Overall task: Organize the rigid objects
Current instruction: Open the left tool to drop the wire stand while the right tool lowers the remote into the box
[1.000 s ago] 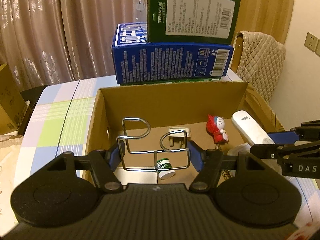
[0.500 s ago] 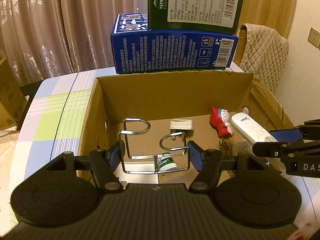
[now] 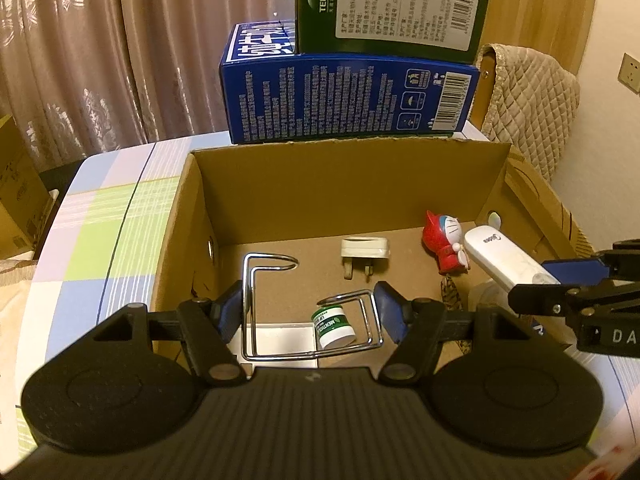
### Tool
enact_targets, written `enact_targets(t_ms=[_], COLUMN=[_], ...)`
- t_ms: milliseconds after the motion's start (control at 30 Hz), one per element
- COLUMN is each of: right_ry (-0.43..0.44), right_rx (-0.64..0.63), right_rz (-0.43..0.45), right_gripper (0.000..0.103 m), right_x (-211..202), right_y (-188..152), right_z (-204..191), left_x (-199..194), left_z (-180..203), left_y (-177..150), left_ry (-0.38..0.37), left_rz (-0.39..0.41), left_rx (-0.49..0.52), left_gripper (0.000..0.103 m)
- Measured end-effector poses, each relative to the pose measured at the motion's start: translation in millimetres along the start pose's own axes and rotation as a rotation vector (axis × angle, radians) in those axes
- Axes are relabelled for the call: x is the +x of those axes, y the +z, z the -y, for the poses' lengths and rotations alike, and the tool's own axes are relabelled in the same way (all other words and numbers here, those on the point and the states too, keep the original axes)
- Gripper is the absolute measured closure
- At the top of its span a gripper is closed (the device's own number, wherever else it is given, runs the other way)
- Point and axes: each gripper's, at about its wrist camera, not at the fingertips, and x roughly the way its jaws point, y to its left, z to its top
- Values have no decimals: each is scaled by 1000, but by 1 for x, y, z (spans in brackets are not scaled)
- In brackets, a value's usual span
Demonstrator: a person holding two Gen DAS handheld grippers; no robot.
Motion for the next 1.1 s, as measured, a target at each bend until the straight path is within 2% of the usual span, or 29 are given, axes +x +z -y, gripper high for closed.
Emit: enact_targets(t_ms=[1100], right_ry=[0], right_rx=[-3], right_rz=[10], right_gripper=[66], right_x=[-1], right_y=[3], right_z=[-6], left_x=[-14], left_z=[-6], left_y=[2], left_ry=[10], left_rz=[20], left_rx=[15], left_gripper=[39])
